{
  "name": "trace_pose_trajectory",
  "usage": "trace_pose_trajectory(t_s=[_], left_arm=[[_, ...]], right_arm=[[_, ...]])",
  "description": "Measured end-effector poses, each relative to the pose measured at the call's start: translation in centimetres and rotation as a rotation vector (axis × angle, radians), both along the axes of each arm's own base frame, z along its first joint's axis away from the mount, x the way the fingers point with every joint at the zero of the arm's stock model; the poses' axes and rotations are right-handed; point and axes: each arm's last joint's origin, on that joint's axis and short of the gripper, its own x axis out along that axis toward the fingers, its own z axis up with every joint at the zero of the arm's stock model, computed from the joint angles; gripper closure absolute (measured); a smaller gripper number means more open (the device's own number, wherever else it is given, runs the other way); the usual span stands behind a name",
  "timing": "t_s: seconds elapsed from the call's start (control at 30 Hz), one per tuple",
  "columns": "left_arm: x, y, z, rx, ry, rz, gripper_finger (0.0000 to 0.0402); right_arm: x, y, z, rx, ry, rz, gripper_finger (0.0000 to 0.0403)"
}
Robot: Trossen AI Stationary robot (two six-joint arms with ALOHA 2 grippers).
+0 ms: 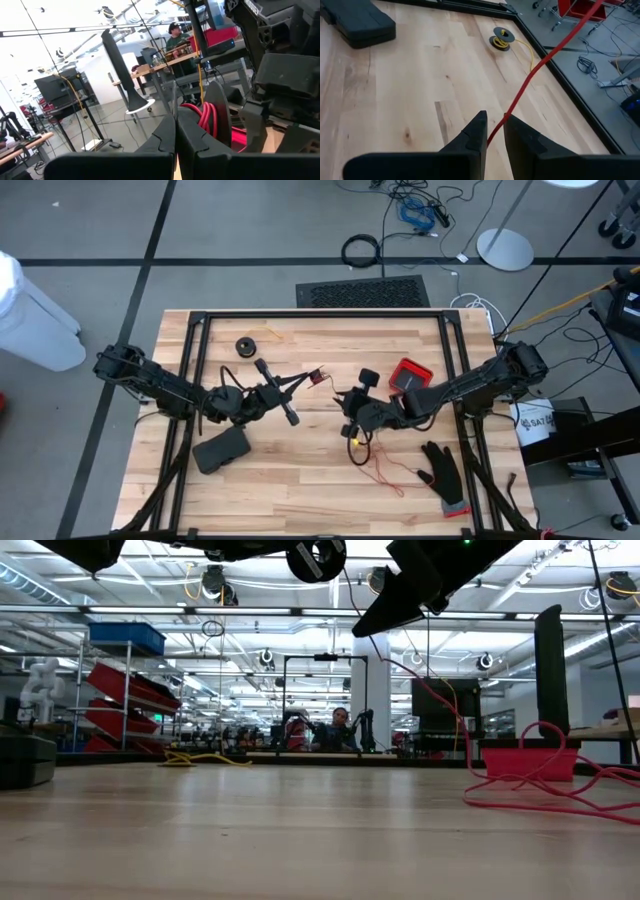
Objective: Coil cords
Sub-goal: Coil the red wire onto the black spool
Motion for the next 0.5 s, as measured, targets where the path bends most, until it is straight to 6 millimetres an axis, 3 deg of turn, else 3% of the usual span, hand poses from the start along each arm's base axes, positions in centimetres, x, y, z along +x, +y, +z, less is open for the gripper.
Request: trace_pose_trajectory(t_s=[0.5], left_arm=[[0.00, 0.02, -0.07, 0.018, 0.019, 0.014, 0.0402]], right_arm=[[-0.62, 0.75, -0.54, 0.024, 0.049, 0.005, 0.0353]])
